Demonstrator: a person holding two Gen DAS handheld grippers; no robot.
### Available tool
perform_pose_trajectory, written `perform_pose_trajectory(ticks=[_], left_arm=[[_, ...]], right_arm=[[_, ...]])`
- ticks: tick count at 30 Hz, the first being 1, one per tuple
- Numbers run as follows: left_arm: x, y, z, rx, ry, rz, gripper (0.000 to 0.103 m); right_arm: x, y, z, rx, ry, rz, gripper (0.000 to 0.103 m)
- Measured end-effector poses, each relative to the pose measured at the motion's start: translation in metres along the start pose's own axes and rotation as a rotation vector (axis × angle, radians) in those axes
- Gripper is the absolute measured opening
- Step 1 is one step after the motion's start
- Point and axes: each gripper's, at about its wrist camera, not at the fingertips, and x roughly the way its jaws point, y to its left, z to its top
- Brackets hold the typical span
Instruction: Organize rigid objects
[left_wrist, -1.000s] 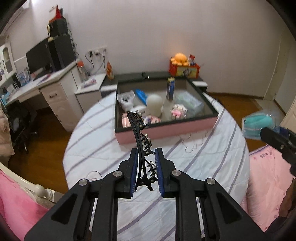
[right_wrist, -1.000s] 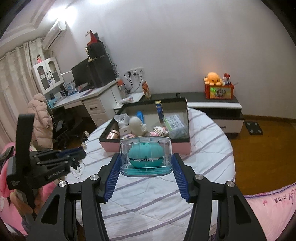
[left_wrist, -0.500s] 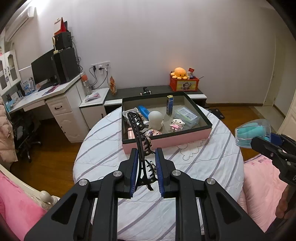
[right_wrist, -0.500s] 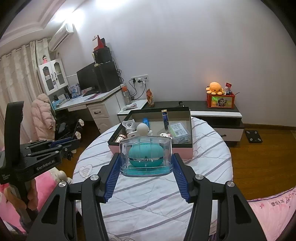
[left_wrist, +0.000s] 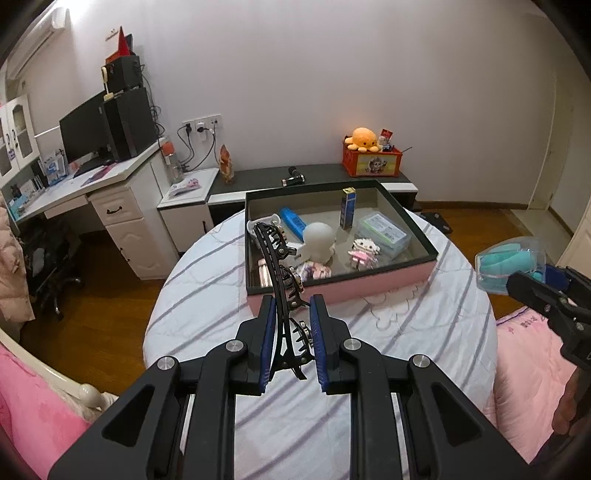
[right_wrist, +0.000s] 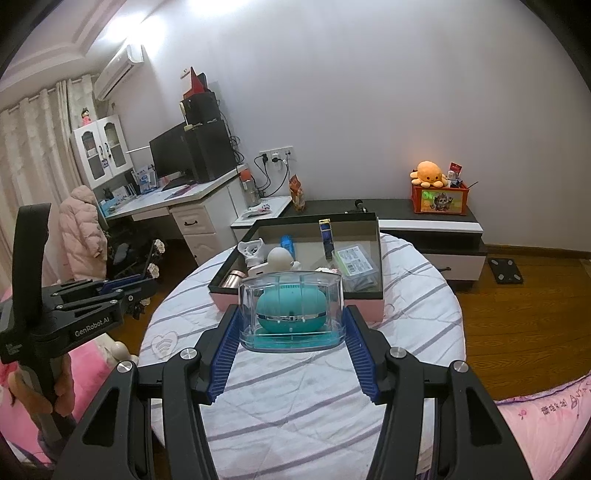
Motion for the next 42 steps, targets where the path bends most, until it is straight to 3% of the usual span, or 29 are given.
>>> perform_pose_trajectory(ticks=[6, 12, 17, 19, 20, 21, 22, 23, 32, 38, 42], left_arm=[[0.053, 0.006, 0.034, 0.008, 0.055, -0.025, 0.019], [0.120, 0.007, 0.059, 0.021, 0.147, -0.044, 0.019], [0.160, 0.006, 0.065, 0.031, 0.215, -0.032, 0.020], [0.169, 0.005, 0.064, 0.035, 0.229, -0.006, 0.025], [0.170, 0.006, 0.064, 0.032, 0.236, 0.002, 0.038], [0.173, 0.007, 0.062, 0.020, 0.242, 0.008, 0.058], [0.174, 0.009, 0.061, 0.011, 0.240, 0.011, 0.069], [0.174, 0.010, 0.061, 0.004, 0.231, 0.015, 0.081], [0.135, 0.012, 0.045, -0.042, 0.153, 0.026, 0.086], [0.085, 0.007, 0.018, -0.066, 0.005, 0.042, 0.100], [0.053, -0.001, -0.007, -0.091, -0.100, 0.088, 0.101]], right_arm=[[0.048, -0.008, 0.024, -0.005, 0.041, 0.017, 0.057], [0.126, -0.020, 0.049, -0.006, 0.130, 0.034, 0.057], [0.179, -0.030, 0.051, 0.014, 0.215, 0.045, 0.057], [0.190, -0.037, 0.050, 0.042, 0.244, 0.045, 0.058], [0.191, -0.041, 0.050, 0.052, 0.244, 0.039, 0.062], [0.189, -0.042, 0.051, 0.050, 0.233, 0.022, 0.066], [0.187, -0.042, 0.052, 0.043, 0.222, 0.003, 0.078], [0.182, -0.042, 0.053, 0.036, 0.203, -0.022, 0.082], [0.134, -0.032, 0.055, -0.005, 0.135, -0.070, 0.082], [0.093, -0.015, 0.035, -0.040, 0.056, -0.126, 0.082], [0.072, -0.007, 0.011, -0.028, 0.020, -0.163, 0.082]])
